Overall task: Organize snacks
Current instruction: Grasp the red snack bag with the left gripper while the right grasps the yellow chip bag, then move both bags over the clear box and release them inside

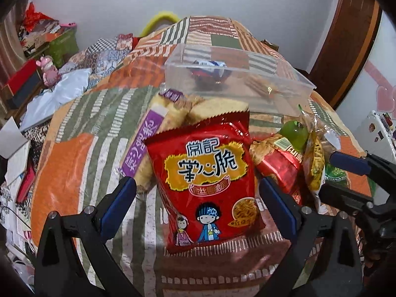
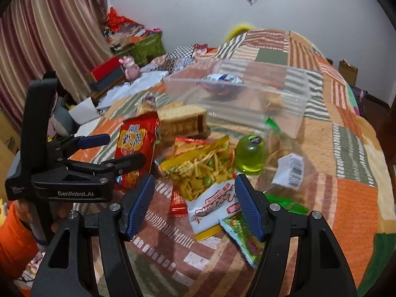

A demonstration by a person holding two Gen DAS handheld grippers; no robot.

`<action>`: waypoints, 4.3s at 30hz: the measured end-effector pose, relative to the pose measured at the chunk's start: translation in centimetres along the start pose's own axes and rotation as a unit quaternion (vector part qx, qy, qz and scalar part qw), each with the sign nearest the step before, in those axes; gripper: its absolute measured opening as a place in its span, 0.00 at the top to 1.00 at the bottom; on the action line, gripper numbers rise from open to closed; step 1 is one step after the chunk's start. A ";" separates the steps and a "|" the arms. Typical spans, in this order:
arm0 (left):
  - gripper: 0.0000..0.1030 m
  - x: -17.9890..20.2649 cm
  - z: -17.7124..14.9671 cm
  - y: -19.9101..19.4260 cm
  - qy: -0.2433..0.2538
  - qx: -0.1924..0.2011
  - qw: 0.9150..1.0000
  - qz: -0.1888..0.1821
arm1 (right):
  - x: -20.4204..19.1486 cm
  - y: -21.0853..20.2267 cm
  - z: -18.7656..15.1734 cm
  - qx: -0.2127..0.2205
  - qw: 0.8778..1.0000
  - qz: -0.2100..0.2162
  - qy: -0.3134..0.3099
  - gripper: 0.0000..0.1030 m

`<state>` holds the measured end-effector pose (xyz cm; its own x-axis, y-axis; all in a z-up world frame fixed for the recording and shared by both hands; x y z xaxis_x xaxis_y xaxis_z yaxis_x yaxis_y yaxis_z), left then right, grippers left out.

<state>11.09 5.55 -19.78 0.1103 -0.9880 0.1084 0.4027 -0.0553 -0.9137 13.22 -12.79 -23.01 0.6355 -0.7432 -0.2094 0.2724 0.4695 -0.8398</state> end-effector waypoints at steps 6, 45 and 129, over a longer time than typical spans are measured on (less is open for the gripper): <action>0.02 0.1 -0.1 1.4 -0.007 -0.019 1.000 -0.007 | 0.5 1.4 0.2 -0.017 1.000 -0.003 0.002 0.38; 0.34 1.6 3.6 -5.4 0.032 0.100 0.994 -0.025 | -0.1 -3.4 3.5 0.067 0.998 -0.010 -0.001 0.59; 0.12 3.5 16.9 -1.0 0.042 0.077 0.996 -0.002 | 7.9 -3.3 12.4 0.075 0.994 -0.072 0.034 0.49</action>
<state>26.43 4.55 -11.89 0.0343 -0.9967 0.0734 0.5389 -0.0434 -0.8412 26.35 -14.33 -15.63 0.5330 -0.8361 -0.1300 0.4646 0.4177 -0.7808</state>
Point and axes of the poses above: each gripper's, at about its wrist camera, not at the fingertips, and y roughly the way its jaws point, x to its right, z to its top, the point moved 5 cm from there along y, roughly the way its jaws point, and after that the axes turned 13 degrees about -x, right-handed, at the moved point
